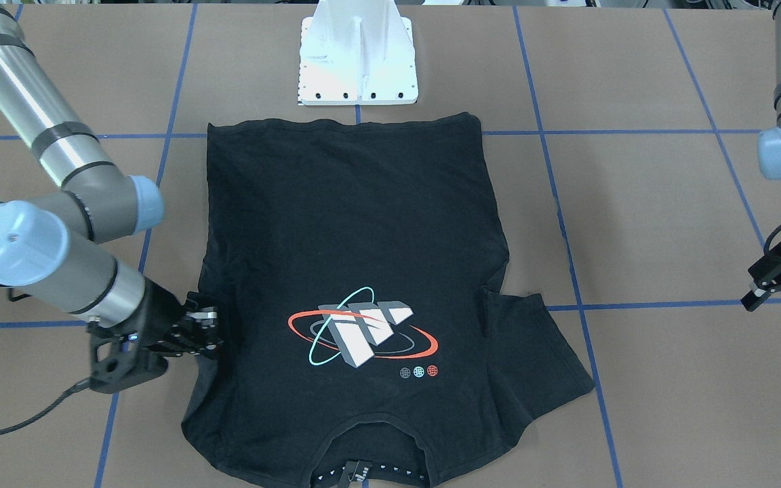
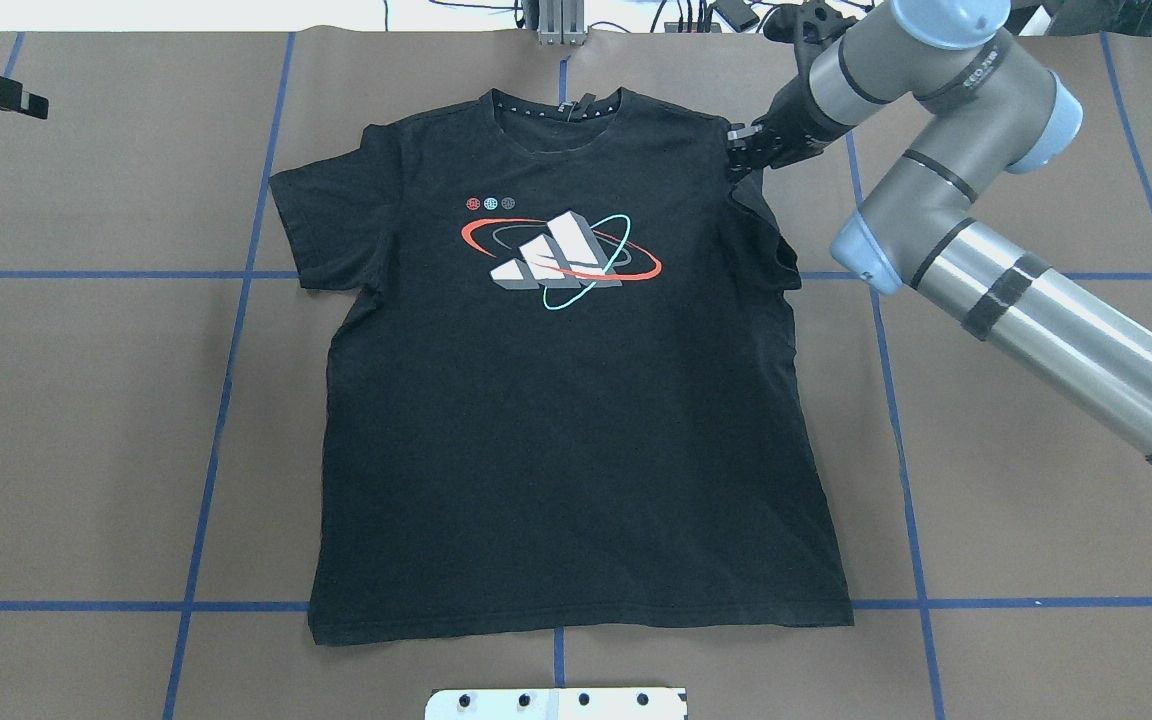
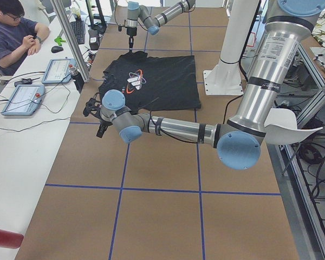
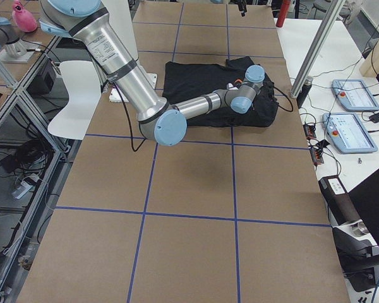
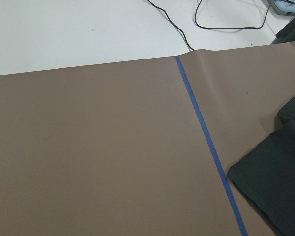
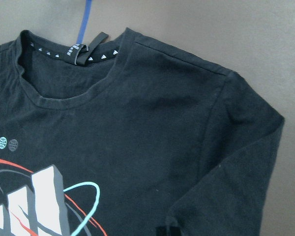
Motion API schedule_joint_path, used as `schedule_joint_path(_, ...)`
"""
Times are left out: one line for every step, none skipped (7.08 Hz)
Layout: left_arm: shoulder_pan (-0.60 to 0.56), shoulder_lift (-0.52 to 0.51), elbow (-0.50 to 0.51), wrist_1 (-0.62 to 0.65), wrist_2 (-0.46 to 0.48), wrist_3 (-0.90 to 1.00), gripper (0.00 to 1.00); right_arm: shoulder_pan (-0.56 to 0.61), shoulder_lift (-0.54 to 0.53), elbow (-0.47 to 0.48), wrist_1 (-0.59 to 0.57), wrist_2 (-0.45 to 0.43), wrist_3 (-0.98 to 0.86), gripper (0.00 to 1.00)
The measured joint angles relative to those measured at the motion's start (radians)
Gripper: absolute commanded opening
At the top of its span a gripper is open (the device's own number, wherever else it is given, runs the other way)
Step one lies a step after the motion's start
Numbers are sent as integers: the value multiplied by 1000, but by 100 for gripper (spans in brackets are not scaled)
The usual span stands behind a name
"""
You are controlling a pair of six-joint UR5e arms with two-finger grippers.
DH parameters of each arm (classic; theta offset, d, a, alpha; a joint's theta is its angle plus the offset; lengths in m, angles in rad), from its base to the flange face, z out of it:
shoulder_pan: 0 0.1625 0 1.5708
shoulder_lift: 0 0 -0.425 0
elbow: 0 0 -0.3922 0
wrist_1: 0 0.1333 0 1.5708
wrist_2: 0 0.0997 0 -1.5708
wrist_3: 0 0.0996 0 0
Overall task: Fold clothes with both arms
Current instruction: 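Move the right gripper along the shoulder toward the collar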
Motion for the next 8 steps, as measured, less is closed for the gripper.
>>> schedule_joint_path(0,2,0,0,0,0,100,-18,58,-51,0,-34,20,0)
schedule_joint_path(0,4,0,0,0,0,100,-31,117,-114,-1,-69,29,0)
schedule_joint_path(0,5,0,0,0,0,100,-40,172,-181,-4,-106,36,0)
schedule_joint_path(0,5,-1,0,0,0,100,-48,215,-237,-10,-140,39,0)
schedule_joint_path(0,5,-1,0,0,0,100,-57,243,-274,-13,-175,40,0)
schedule_joint_path(-1,5,-1,0,0,0,100,-65,256,-292,-13,-203,40,0)
schedule_joint_path(0,4,-1,0,0,0,100,-71,262,-298,-13,-220,40,92)
schedule_joint_path(-1,3,-1,0,0,0,100,-74,264,-300,-11,-230,43,100)
